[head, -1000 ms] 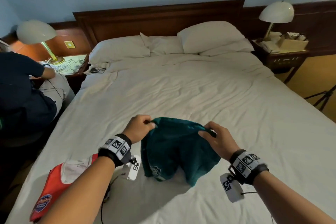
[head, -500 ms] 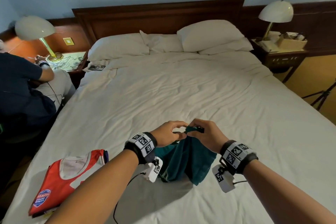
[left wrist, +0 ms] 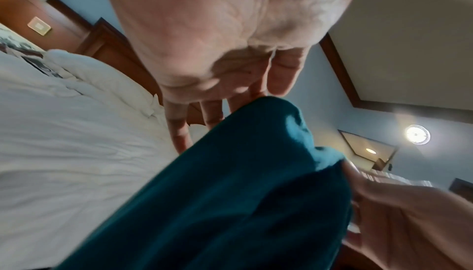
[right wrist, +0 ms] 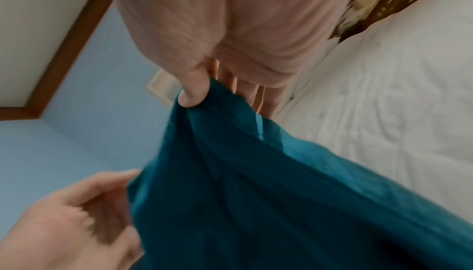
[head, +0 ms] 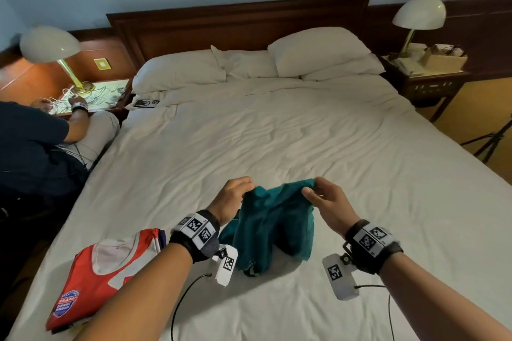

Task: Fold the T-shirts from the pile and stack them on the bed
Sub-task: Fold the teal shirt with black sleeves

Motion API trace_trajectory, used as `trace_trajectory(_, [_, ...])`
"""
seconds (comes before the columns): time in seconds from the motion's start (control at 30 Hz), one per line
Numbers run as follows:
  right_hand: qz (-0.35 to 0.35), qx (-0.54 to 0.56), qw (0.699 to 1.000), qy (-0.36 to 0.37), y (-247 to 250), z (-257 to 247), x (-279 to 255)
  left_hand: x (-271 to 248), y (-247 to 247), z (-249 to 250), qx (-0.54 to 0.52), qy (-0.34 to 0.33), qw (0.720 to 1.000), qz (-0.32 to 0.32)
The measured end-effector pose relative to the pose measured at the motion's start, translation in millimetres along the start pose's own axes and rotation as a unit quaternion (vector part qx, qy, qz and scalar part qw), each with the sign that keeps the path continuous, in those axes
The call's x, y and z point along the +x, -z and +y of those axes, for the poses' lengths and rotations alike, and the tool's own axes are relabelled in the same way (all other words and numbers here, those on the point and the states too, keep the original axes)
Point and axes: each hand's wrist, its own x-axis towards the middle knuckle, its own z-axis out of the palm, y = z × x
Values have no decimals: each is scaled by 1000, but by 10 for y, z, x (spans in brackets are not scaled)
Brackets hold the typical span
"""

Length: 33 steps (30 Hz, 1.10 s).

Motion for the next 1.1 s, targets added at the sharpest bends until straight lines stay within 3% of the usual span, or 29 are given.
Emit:
trace_trajectory(0.13, [-74,-68,995,27,-173,-172,63,-27,-328,117,-66,115,984,-121])
trace_trajectory(0.2, [-86,-93,991,30,-169,-158,68,4,-449,150,-79,116,980,-142])
trace_trajectory(0.37, [-46,-87,995,-1,11,38,-15,146,-511,138,-94,68,993,-34])
trace_trajectory(0.53, [-104,-151,981,-62,139,407,-181,231,-325,214,-124,8,991,58])
trace_trajectory(0.7, [9,-136,991,-15,234,436,-160,271,38,199,-149,17,982,114])
trace_trajectory(0.77, [37,-140,989,8,191,313,-63,323,139,87,-96,46,984,139])
trace_trajectory(0.8, [37,-140,989,18,159,232,-7,363,184,36,-18,58,987,150])
trace_trajectory(0.87, [3,-153,988,30,94,55,99,407,221,2,205,71,969,117])
trace_trajectory(0.93, [-57,-192,979,39,31,-115,188,384,128,113,295,31,954,33])
trace_trajectory(1.0, [-113,-235,964,45,-24,-243,276,369,-40,278,212,-25,973,-91])
trace_trajectory(1.07, [-152,-258,953,47,-52,-327,339,382,-201,397,109,-22,974,-196])
trace_trajectory(1.1, [-159,-267,949,55,-45,-340,364,412,-248,400,77,-9,973,-216])
